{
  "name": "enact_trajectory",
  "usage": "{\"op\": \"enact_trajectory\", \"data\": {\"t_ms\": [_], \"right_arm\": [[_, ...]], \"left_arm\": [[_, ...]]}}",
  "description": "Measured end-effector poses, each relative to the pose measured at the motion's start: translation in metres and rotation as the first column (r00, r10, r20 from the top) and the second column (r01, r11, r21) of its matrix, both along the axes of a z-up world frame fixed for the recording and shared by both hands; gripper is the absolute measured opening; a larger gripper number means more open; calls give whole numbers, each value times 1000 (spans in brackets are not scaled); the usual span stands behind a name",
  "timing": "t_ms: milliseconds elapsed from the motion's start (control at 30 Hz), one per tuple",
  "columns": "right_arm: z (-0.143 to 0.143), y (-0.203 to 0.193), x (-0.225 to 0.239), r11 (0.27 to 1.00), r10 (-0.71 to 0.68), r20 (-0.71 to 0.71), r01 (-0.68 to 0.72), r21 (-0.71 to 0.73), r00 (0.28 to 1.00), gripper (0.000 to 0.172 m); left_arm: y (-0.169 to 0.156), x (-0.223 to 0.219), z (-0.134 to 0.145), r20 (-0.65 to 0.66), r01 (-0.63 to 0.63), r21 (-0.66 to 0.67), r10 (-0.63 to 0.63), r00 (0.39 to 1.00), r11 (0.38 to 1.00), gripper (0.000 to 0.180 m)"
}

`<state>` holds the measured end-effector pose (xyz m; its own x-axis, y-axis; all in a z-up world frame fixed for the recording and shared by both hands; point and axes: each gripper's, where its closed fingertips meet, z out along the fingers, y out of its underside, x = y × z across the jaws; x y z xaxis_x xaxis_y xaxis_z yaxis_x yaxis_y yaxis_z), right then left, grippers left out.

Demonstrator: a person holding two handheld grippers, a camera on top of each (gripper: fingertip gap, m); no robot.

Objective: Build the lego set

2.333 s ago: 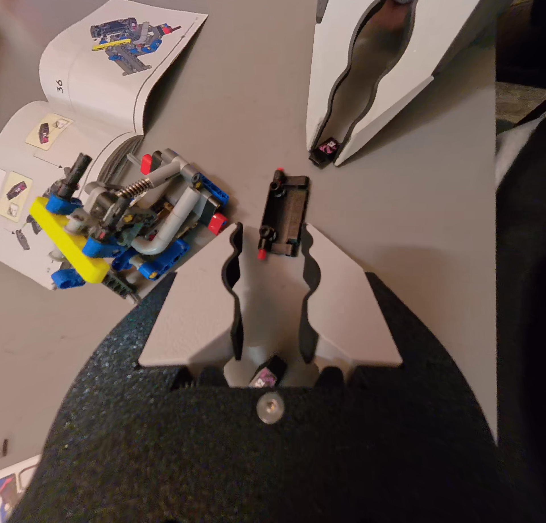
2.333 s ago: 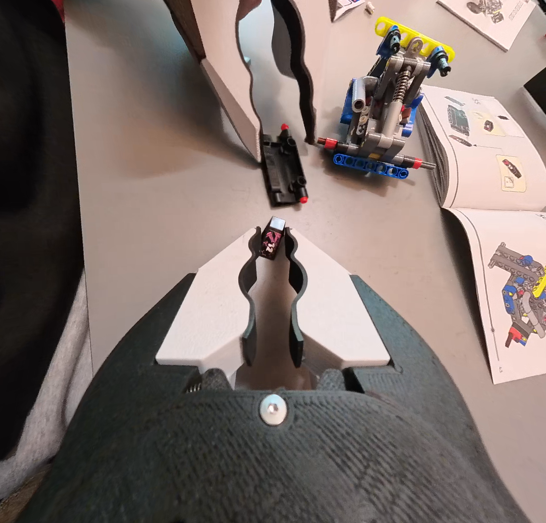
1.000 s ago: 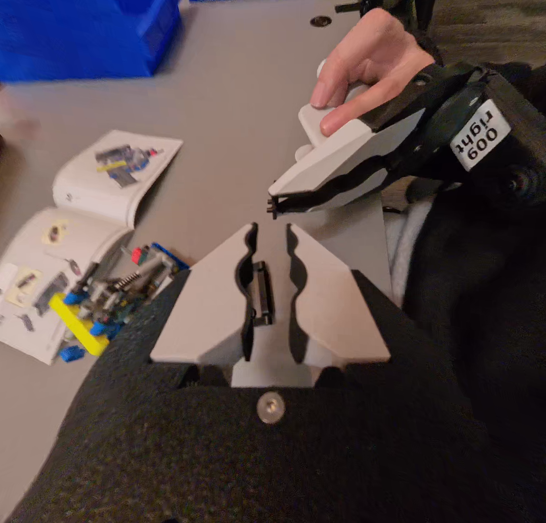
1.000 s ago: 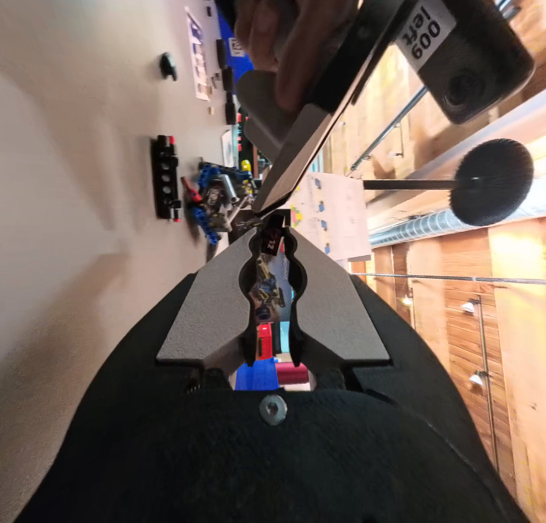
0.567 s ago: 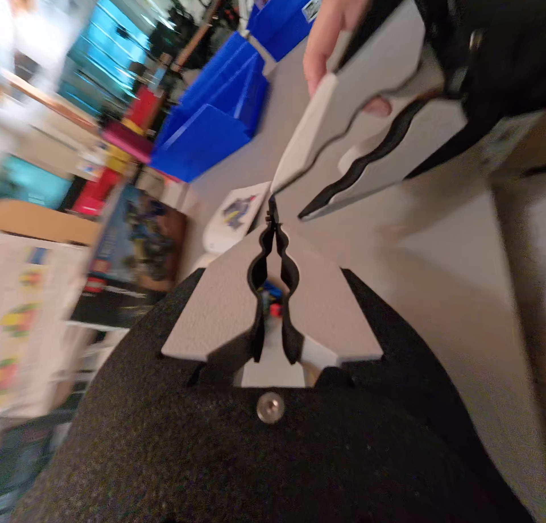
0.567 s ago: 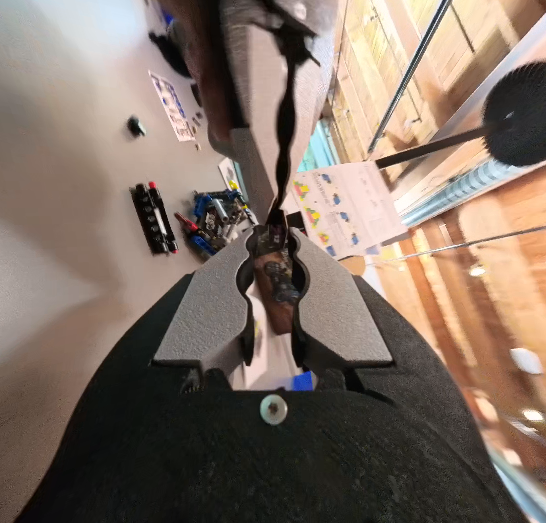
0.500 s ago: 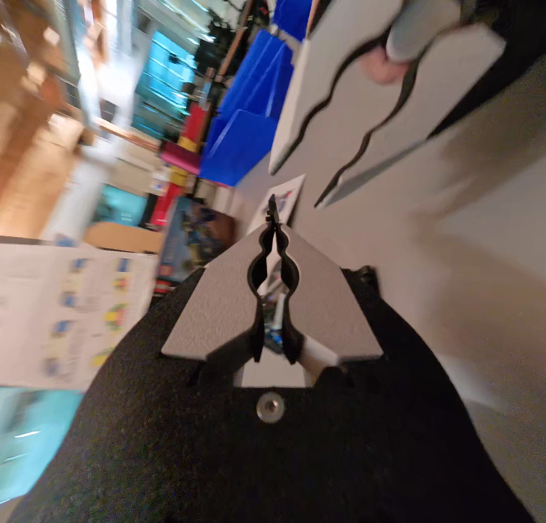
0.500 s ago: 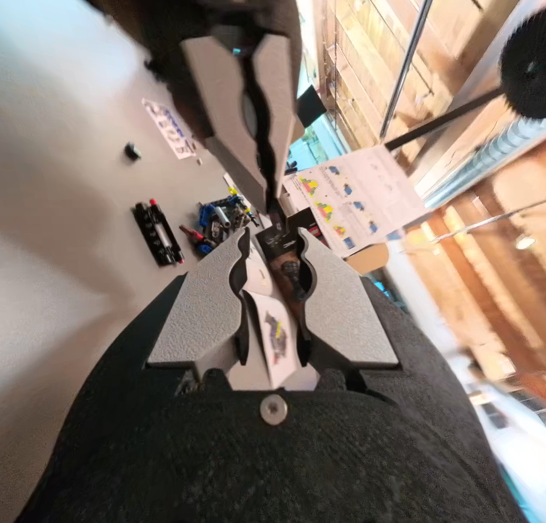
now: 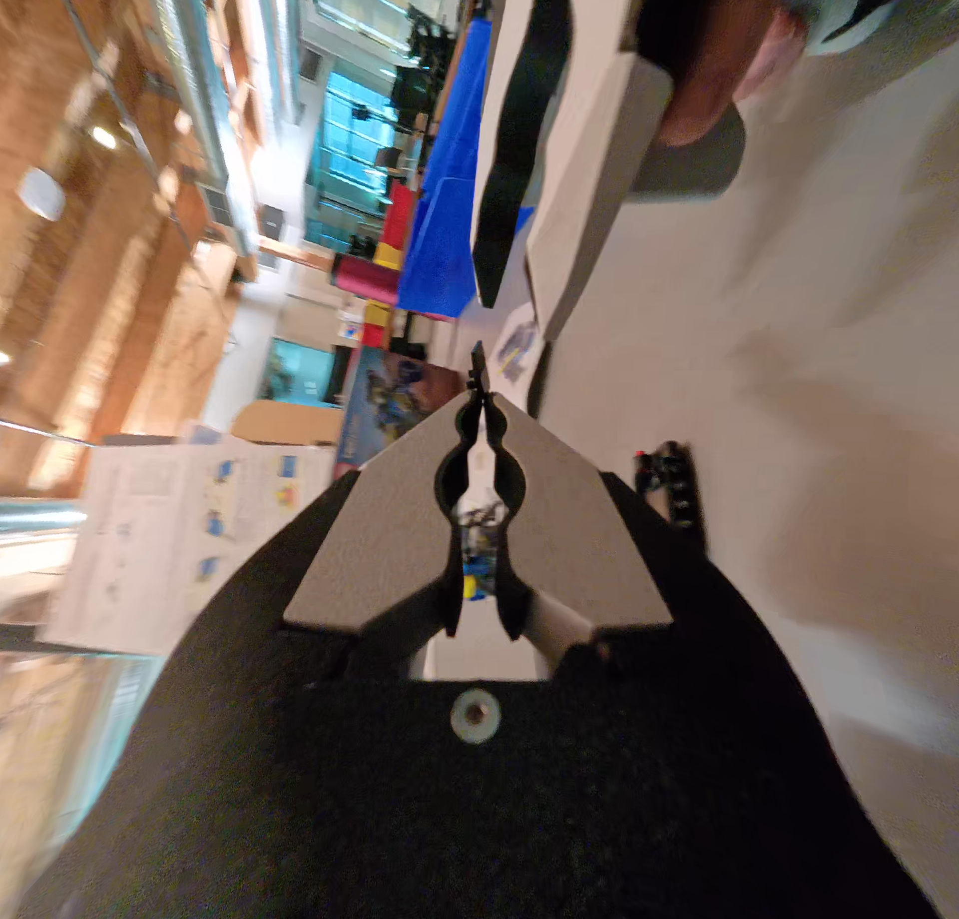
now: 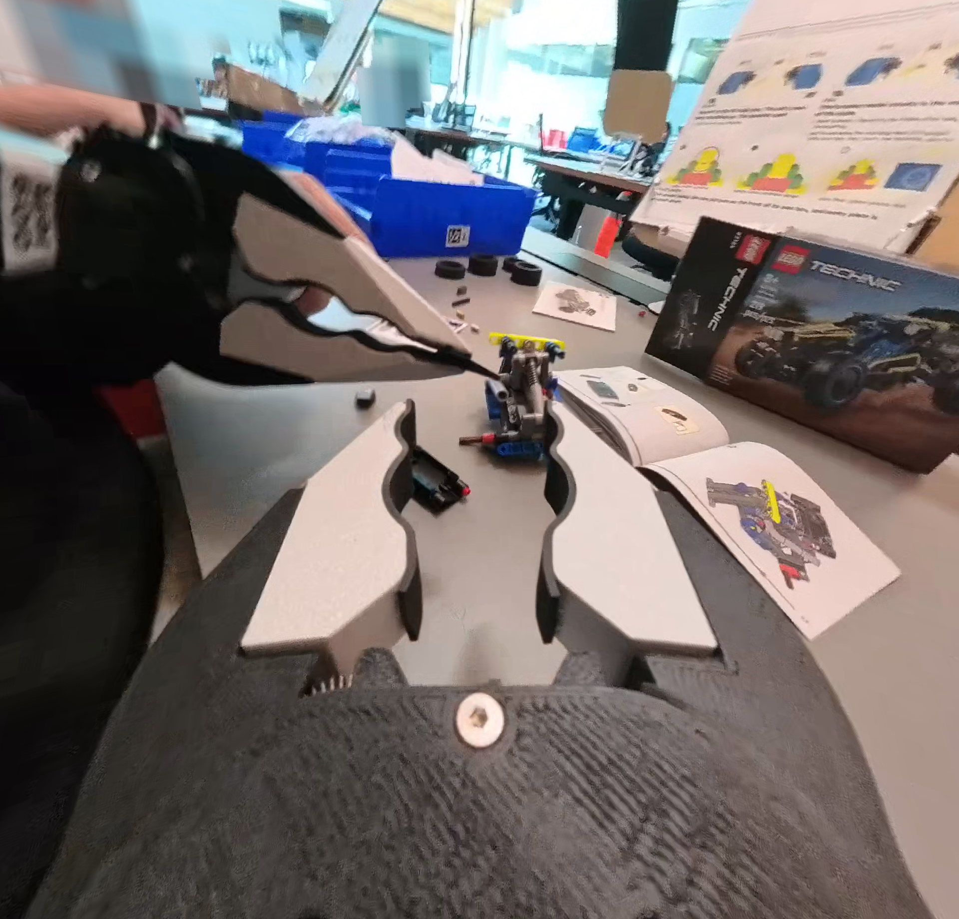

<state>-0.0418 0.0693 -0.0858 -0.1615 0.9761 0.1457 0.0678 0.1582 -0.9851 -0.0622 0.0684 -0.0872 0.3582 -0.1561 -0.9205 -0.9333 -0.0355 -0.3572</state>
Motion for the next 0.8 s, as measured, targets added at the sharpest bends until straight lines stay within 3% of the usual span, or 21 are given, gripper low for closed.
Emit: {"op": "enact_trajectory", "data": {"t_ms": [67, 100, 167, 200, 267, 400, 533, 633, 800], "right_arm": [[-5, -3, 3, 997, 35, 37, -37, 68, 999, 38], [-7, -1, 3, 992, 29, 51, -35, 123, 998, 38], [-8, 7, 3, 959, -25, 57, 8, 282, 998, 41], [-11, 3, 3, 934, -6, 75, -21, 358, 997, 44], [-24, -9, 1, 892, 48, 150, -110, 438, 988, 45], [-25, -23, -10, 853, 94, 186, -176, 491, 978, 38], [-30, -24, -16, 850, 110, 238, -215, 480, 965, 30], [-35, -27, -18, 847, 128, 266, -244, 473, 956, 18], [-37, -28, -28, 848, 96, 234, -203, 490, 968, 22]], "left_arm": [[-3, 1, -16, 280, 49, -181, 3, 960, 982, 0], [-6, 4, -23, 475, 93, -283, 55, 878, 955, 0], [-13, 10, -26, 753, 233, -409, 182, 633, 882, 0], [-15, 10, -25, 820, 296, -442, 248, 515, 846, 0], [-20, 12, -27, 864, 416, -489, 359, 353, 767, 0], [-21, 13, -30, 867, 551, -480, 467, 175, 683, 0], [-24, 18, -37, 845, 621, -464, 527, 96, 632, 0], [-24, 19, -40, 837, 627, -466, 540, 85, 624, 0], [-29, 8, -41, 840, 612, -469, 536, 86, 637, 0]]}}
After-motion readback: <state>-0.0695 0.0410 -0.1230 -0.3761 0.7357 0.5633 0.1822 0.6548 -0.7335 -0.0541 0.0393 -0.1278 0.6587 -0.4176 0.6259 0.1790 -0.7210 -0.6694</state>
